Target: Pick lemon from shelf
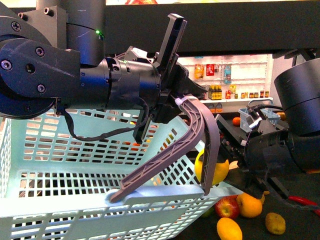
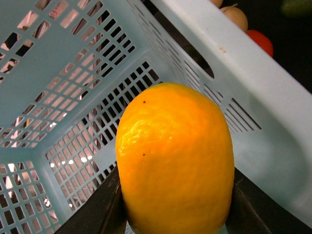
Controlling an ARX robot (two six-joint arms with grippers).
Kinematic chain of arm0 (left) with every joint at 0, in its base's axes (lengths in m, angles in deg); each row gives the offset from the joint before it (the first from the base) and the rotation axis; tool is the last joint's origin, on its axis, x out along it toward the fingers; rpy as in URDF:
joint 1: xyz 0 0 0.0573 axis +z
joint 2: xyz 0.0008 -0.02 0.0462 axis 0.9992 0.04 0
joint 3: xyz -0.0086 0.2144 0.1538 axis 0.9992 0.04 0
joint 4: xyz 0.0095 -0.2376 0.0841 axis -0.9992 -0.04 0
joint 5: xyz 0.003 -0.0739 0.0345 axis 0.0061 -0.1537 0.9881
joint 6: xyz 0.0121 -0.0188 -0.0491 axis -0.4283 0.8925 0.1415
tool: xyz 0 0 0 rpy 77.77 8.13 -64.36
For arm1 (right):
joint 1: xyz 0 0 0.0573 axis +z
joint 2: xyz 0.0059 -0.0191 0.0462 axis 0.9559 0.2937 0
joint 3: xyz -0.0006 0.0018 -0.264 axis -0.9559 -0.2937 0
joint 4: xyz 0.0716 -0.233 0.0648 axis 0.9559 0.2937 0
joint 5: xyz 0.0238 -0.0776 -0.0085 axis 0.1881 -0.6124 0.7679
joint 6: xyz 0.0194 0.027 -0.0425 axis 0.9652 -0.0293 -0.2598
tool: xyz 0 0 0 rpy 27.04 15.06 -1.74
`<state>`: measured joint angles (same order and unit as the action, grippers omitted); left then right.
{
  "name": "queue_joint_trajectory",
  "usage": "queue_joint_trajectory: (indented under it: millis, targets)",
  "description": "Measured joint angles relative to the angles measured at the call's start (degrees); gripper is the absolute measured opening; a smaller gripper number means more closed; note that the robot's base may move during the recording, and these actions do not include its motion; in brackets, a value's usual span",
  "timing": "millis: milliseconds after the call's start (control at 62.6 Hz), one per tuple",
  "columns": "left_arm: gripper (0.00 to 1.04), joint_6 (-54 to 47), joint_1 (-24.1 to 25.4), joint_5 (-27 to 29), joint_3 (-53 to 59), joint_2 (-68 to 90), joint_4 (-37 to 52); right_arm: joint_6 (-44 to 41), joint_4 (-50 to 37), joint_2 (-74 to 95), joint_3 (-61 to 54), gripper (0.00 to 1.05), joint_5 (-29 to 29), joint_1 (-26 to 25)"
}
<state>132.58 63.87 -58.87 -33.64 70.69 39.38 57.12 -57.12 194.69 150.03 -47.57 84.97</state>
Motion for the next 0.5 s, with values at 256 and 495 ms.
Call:
queue_joint_trajectory:
  millis: [256,495]
  targets:
    - [0.06,0.0,0.0,0.0,0.0,0.0,0.0,0.0,-1.2,0.0,0.2,0.83,0.1,-0.3]
    - [0.06,0.1,0.0,0.0,0.0,0.0,0.0,-1.9,-2.4,-3.2,0.2,0.97,-0.2,-4.5]
